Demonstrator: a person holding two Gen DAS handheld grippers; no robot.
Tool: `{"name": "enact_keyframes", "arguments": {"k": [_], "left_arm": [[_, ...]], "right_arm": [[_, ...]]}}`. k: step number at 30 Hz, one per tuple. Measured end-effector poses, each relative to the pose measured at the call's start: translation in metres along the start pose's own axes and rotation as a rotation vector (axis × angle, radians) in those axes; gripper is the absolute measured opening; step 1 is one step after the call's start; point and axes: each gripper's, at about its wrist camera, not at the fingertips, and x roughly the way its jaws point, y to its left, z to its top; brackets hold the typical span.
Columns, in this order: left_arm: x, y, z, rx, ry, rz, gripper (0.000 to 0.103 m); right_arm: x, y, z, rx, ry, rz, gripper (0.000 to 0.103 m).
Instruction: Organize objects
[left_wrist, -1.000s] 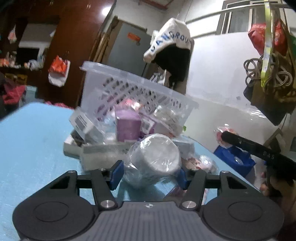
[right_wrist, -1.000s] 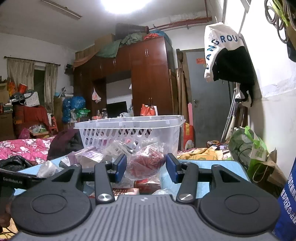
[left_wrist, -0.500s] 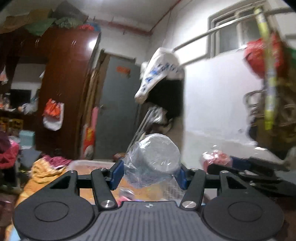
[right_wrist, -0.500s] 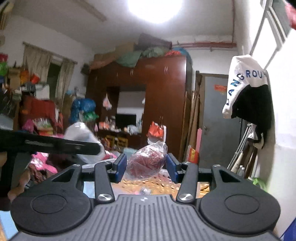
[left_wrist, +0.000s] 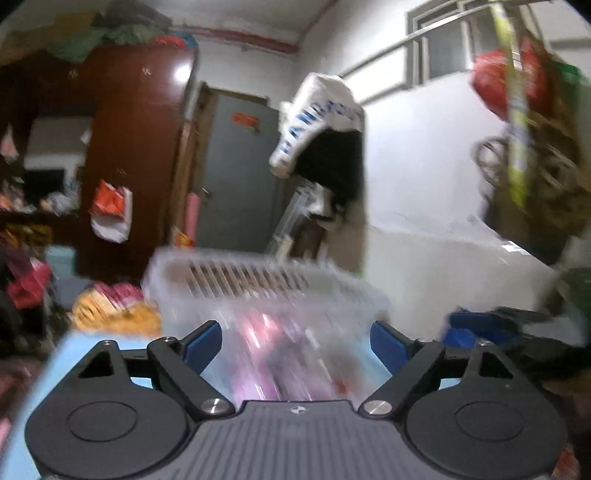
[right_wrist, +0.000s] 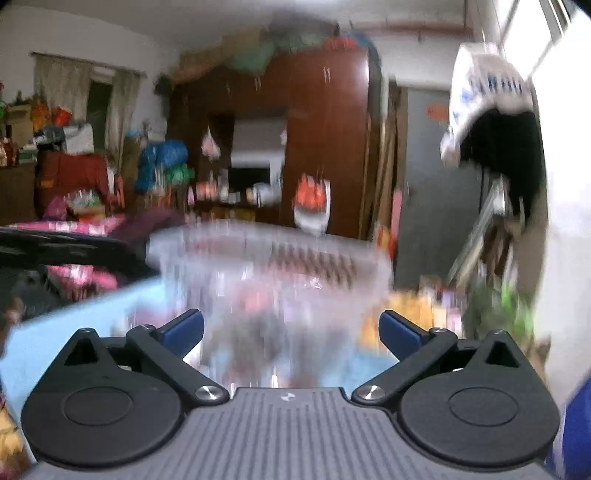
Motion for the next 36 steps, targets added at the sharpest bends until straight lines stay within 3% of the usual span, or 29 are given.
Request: {"name": "enact_keyframes", "arguments": {"k": [4,8,11,13,20,22,28,36], "left_arm": [[-0.017,-0.012,-0.047,-0.038,0.031,-0.017,0.09],[-0.005,-0.026,-0.064,0.03,0.093,-0.024,0.088],[0.002,-0.036,-0.071,0.078,0.124,-0.039,0.088],[0.007,-0.041,-0.075,0.105,0.142,-0.024,0.088],[0.01,-0.045,-0.089,0.132,0.176,-0.02,0.087],[0.013,-0.044,-0.092,0.131,0.182,-0.014,0.087],[0.013,-0.037,-0.093,0.102,0.176,-0.007,0.087],[0.015,-0.042,-0.096,0.105,0.17,-0.005,0.086]], "right_arm": [[0.01,-0.017,-0.035,0.182,0.178,-0.073,0.103],[0.021,-0.018,-0.042,0.171,0.25,-0.04,0.102],[0.027,-0.015,-0.046,0.176,0.28,-0.054,0.092],[0.027,-0.019,-0.048,0.213,0.272,-0.023,0.082],[0.019,-0.026,-0.062,0.271,0.239,0.03,0.075],[0.015,-0.028,-0.064,0.296,0.227,0.048,0.069],[0.014,-0.024,-0.065,0.287,0.211,0.024,0.057],[0.018,-0.022,-0.065,0.279,0.22,0.018,0.056]]}}
